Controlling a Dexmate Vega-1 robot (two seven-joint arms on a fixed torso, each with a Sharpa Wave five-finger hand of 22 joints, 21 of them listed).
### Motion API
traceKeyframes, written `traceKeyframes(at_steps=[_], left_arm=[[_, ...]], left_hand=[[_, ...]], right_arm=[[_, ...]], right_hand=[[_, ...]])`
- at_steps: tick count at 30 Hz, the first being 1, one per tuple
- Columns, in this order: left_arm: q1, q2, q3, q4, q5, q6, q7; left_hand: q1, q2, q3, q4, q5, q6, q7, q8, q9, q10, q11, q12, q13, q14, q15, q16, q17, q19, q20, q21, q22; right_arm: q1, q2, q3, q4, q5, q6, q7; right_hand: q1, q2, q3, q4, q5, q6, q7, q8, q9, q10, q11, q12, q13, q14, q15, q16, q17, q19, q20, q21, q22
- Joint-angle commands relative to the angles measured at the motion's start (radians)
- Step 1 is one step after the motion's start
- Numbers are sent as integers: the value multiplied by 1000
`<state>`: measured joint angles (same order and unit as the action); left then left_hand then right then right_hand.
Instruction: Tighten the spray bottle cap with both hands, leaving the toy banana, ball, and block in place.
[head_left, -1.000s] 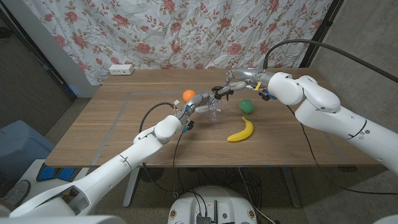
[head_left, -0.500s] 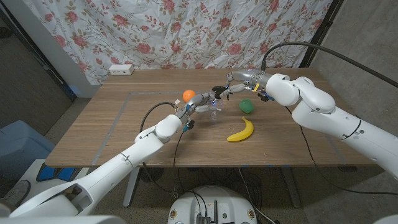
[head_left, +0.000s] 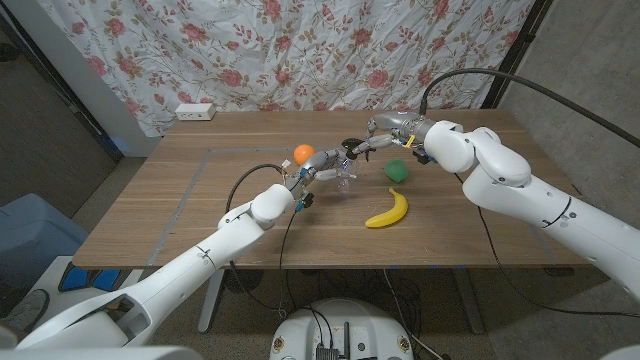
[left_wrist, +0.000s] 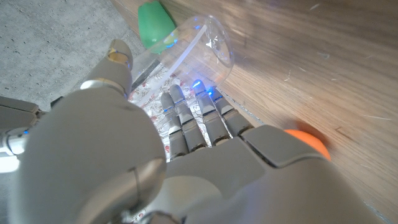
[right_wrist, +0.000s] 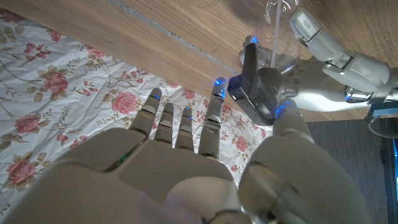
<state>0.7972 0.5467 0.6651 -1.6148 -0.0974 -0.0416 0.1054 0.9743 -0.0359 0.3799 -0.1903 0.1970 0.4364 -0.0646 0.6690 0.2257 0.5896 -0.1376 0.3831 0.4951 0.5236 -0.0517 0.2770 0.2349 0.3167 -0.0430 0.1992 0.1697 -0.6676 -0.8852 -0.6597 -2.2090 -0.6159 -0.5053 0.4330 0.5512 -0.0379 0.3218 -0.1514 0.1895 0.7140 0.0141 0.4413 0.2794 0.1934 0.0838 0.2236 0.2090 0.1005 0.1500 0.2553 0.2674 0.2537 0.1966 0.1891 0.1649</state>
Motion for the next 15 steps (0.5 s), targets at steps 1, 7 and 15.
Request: traceKeyframes(at_steps=[1, 7, 15], left_arm=[[0, -1, 2, -2, 1, -1, 2], [2, -4, 4, 1, -1, -5, 1], [3, -5, 6, 0, 3, -3, 5]], left_hand=[[-49, 159, 29, 22, 7, 49, 30, 50, 0, 10, -5, 4, 5, 12, -114, -3, 3, 7, -56, -2, 4], [-46, 162, 30, 20, 7, 51, 29, 52, 0, 12, -4, 4, 6, 11, -113, -2, 5, 6, -55, -2, 4], [-41, 162, 33, 16, 8, 54, 28, 54, -1, 12, -5, 2, 7, 10, -113, -3, 5, 6, -55, -2, 4]], right_arm=[[10, 27, -31, -8, -45, -76, 14], [15, 37, -51, -22, -83, -128, 32], [6, 41, -56, -30, -105, -154, 18]], right_hand=[[-7, 1, 5, 7, 9, 36, -8, 17, 5, 23, -7, 11, 2, 14, -3, 10, 4, 8, -6, 4, 5], [-9, 1, 6, 4, 12, 90, -16, 38, 2, 59, -20, 18, 1, 31, -8, 17, 5, 13, -9, 4, 5], [-9, 0, 8, 0, 14, 155, -41, 63, -5, 79, -26, 17, 0, 42, -12, 21, 7, 21, -13, 5, 5]])
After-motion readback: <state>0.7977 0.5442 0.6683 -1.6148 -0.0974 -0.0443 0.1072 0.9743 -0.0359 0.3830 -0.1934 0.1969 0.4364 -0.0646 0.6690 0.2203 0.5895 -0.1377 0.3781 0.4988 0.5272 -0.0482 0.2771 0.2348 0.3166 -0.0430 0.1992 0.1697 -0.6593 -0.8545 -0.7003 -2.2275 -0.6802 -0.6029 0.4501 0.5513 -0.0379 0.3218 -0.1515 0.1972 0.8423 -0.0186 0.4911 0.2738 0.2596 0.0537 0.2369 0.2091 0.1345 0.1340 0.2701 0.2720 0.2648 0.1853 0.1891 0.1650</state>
